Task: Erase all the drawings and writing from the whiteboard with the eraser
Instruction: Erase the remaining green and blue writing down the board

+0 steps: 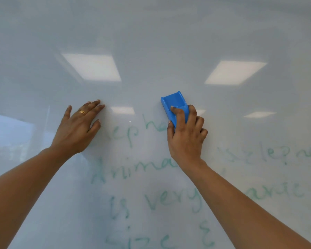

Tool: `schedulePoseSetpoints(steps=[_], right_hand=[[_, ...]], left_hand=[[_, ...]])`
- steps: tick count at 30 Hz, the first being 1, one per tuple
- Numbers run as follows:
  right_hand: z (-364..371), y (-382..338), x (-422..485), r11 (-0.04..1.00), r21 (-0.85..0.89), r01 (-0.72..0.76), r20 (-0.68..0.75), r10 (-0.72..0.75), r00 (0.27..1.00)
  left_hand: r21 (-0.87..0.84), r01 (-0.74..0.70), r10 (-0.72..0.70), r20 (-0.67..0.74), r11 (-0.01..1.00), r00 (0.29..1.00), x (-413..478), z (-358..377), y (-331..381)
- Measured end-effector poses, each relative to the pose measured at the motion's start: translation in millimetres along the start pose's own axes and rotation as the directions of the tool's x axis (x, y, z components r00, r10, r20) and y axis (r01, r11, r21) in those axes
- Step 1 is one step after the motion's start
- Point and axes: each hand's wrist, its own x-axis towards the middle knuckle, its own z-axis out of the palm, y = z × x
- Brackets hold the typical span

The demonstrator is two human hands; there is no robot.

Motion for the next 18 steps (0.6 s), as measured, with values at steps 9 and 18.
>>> schedulePoseSetpoints(steps=[9, 18], right_hand=[[21.7, -78.2, -13.8, 1.000, 0.000, -0.026, -0.014, 0.026, 1.000], [37.3, -161.3, -41.8, 0.988, 0.082, 0.131, 0.097, -0.138, 0.986]], left_hand=[[-0.006, 0.026, -0.026, -0.005, 1.000, 1.000, -26.3, -11.7, -69.0], [-0.114, 0.110, -0.129, -0.175, 0.987, 0.976, -72.4, 20.2, -72.8]])
